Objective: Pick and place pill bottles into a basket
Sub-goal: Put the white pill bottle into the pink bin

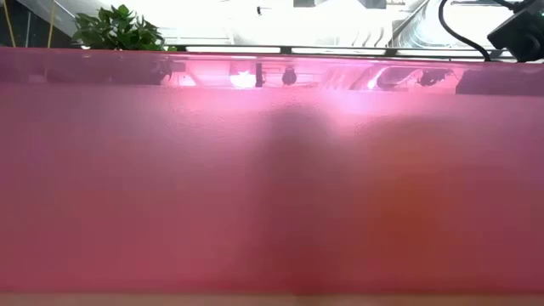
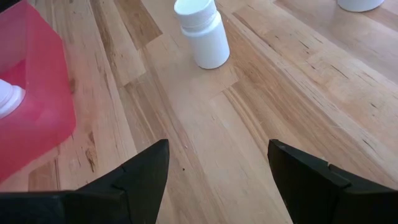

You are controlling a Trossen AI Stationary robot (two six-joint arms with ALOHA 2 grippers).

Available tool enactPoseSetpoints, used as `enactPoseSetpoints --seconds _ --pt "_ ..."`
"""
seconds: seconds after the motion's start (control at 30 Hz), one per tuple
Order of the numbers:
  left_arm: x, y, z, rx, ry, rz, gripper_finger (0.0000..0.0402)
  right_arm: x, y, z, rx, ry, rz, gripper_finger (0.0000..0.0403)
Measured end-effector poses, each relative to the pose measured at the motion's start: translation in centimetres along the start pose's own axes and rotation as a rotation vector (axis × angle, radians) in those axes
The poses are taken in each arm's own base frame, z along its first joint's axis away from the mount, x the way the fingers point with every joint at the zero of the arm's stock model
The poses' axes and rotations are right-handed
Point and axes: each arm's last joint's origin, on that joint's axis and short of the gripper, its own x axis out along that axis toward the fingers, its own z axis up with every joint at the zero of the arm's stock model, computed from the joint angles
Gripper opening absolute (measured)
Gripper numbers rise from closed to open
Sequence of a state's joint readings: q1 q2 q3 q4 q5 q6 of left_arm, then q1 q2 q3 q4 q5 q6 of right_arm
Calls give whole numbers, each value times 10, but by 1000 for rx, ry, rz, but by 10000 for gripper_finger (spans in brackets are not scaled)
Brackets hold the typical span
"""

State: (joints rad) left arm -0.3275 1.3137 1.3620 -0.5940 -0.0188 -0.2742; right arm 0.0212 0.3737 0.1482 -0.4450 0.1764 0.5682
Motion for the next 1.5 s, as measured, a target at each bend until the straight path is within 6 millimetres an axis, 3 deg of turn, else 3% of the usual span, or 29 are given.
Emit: enactPoseSetpoints --seconds 0.43,0.67,1.03,1.5 --pt "92 -17 -42 80 237 219 193 2 0 0 -2 11 -6 264" --pt "136 -20 -66 107 319 241 193 2 0 0 -2 12 -4 264" --pt "160 -17 -71 116 239 357 193 2 0 0 -2 12 -4 264" --pt "182 -15 -83 50 240 378 193 2 0 0 -9 14 2 263"
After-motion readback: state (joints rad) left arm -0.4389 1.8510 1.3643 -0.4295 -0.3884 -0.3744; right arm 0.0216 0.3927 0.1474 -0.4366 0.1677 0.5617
